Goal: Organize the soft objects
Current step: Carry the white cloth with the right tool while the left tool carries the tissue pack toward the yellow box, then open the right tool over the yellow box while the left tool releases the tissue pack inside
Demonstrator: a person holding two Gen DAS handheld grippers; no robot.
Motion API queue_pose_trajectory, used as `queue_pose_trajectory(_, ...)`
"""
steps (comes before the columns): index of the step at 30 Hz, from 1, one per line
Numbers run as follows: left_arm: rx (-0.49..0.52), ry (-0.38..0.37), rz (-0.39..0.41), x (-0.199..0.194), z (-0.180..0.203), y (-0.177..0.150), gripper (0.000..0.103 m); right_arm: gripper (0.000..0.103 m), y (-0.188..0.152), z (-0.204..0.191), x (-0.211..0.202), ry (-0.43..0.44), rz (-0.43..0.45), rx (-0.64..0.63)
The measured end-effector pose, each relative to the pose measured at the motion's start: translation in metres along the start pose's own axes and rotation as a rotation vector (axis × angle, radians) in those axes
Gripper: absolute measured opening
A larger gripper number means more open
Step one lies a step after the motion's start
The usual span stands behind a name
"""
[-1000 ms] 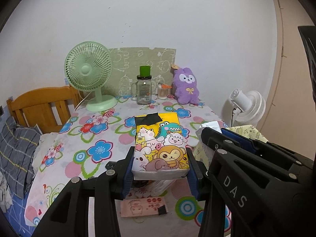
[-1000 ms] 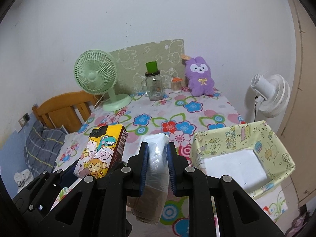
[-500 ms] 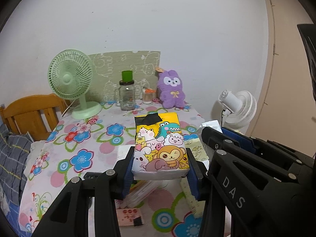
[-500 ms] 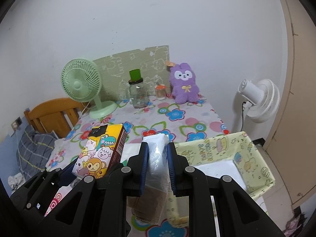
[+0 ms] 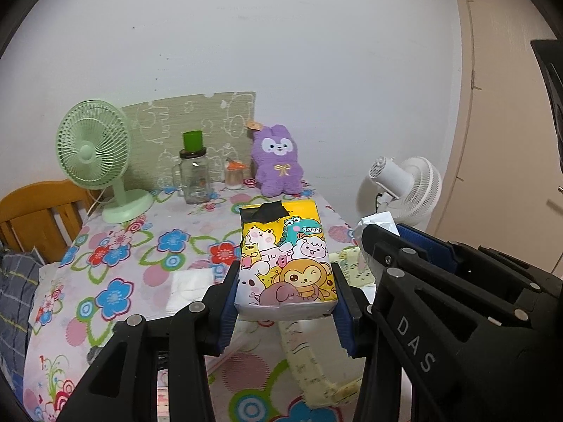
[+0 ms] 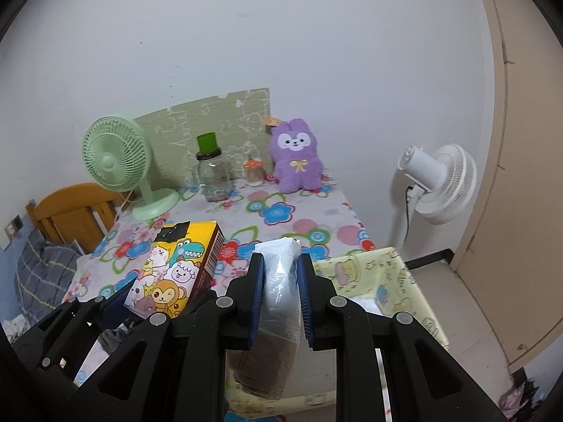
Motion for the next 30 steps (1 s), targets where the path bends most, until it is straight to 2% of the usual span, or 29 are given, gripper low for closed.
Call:
queue_pose_trajectory(15,-0.011,-0.070,-0.069,0.047,0.026,-0.011,0.048,0.022,-0.013,0.045,0.034,-0.083,-0.060,0.035)
queue_pose_trajectory(30,-0.023,-0.075,-0.192,0.094,0.033,-0.035,0.049,0.022,-0.033,0.065,0.081,-0.134,-0.167,0.051)
Point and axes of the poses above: each gripper's, at about its wrist camera, not at the fingertips, and x roughly the way its jaws point, z to its right, y to its top, the point moved 3 cm from there along x, roughly the way its jaws point, and after that the axes turned 12 degrees about -y, right-handed, at the moved point
